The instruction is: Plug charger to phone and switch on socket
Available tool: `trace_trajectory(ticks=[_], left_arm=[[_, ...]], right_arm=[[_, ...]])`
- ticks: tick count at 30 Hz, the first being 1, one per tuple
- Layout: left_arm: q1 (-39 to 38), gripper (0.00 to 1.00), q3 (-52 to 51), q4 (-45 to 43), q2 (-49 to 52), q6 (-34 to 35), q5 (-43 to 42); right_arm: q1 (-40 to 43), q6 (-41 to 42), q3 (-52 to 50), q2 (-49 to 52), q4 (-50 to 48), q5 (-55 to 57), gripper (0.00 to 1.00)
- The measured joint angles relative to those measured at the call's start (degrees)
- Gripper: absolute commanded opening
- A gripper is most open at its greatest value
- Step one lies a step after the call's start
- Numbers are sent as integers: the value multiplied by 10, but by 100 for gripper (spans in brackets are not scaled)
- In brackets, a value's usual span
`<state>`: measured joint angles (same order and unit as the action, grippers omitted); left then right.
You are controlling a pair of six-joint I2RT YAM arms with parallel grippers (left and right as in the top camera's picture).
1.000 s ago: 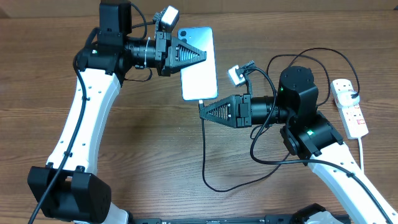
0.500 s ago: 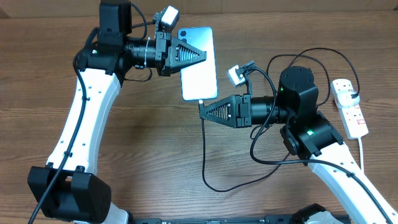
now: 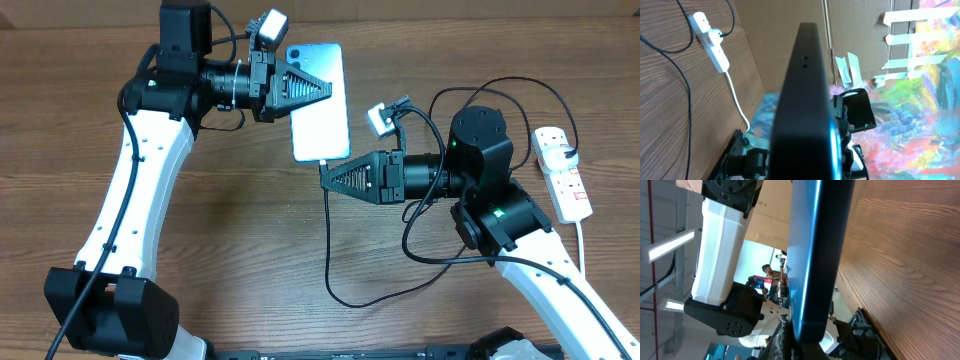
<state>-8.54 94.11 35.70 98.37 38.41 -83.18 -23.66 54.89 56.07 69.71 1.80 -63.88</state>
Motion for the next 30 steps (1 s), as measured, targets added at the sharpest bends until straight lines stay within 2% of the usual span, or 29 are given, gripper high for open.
trace_trajectory(ticks=[15, 30], left_arm=[[0, 4, 0, 2, 0, -18, 9], [-3, 4, 2, 64, 0, -80, 21]], right_arm=[[-1, 26, 0, 0, 3, 30, 4], [-5, 36, -7, 19, -20, 6, 4]])
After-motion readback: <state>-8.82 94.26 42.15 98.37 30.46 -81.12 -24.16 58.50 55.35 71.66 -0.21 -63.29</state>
